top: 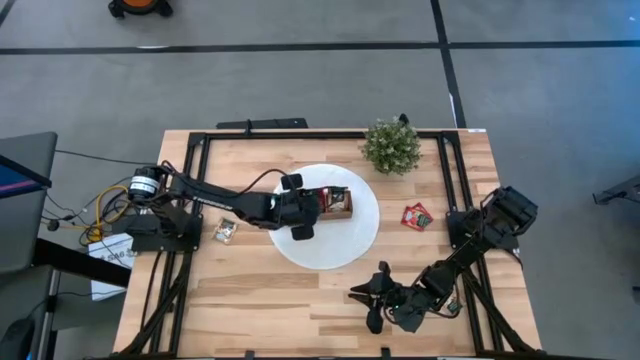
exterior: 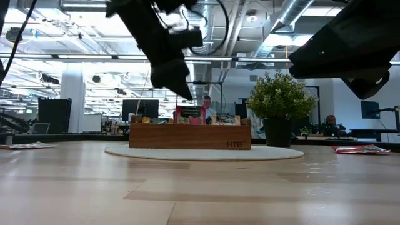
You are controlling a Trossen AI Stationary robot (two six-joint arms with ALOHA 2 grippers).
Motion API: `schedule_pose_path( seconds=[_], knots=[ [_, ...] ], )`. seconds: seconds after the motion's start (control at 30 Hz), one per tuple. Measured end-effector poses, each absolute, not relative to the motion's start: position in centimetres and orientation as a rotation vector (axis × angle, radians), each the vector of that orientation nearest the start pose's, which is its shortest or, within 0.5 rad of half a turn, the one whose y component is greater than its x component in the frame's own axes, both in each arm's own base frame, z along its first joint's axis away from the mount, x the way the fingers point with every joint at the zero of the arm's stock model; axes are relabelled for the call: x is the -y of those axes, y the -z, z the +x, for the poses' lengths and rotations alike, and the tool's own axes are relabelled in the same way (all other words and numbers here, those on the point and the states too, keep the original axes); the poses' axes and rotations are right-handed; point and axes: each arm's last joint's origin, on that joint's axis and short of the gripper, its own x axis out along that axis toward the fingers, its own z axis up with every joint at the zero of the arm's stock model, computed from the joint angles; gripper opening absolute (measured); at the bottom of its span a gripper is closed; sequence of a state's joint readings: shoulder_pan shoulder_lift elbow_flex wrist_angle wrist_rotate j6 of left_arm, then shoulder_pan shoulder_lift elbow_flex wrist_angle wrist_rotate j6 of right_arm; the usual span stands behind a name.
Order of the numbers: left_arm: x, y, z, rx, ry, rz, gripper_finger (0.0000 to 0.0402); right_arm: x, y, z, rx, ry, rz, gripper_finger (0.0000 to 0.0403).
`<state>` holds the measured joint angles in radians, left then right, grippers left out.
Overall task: Pick & Place Tea
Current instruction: Put the brown tea bag into the right section of the wooden organizer
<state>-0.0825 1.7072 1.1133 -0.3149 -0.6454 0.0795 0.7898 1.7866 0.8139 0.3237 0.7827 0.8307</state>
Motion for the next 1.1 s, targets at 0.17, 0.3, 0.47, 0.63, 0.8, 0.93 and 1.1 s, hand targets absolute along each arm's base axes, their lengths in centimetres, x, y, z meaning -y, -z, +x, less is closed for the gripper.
schedule_pose_path(
  seconds=[0.17, 0.3, 0.47, 0.63, 0.8, 0.93, 1.1],
  knots=[
    [4.8, -22.2, 33.1, -0.850, -0.512, 0.473, 0.0129, -22.3, -13.9, 25.0, -0.421, 0.178, 0.357, 0.0060],
    [8.0, -23.4, 29.7, -0.890, -0.510, 0.454, 0.0117, -22.3, -13.9, 25.0, -0.422, 0.178, 0.356, 0.0060],
    [10.7, -23.9, 24.8, -0.962, -0.587, 0.309, 0.0103, -22.2, -13.9, 25.1, -0.421, 0.180, 0.341, 0.0060],
    [11.0, -23.4, 21.1, -1.132, -0.784, 0.113, 0.0093, -21.8, -13.9, 25.4, -0.418, 0.194, 0.341, 0.0060],
    [9.8, -20.5, 18.9, -1.287, -0.969, -0.018, 0.0065, -21.6, -14.0, 25.6, -0.414, 0.202, 0.347, 0.0060],
    [8.7, -17.4, 17.3, -1.385, -1.066, -0.114, 0.0037, -21.7, -14.0, 25.6, -0.415, 0.199, 0.347, 0.0060],
    [7.8, -14.8, 15.6, -1.470, -1.166, -0.139, 0.0018, -21.7, -14.0, 25.6, -0.413, 0.195, 0.350, 0.0060]
  ],
)
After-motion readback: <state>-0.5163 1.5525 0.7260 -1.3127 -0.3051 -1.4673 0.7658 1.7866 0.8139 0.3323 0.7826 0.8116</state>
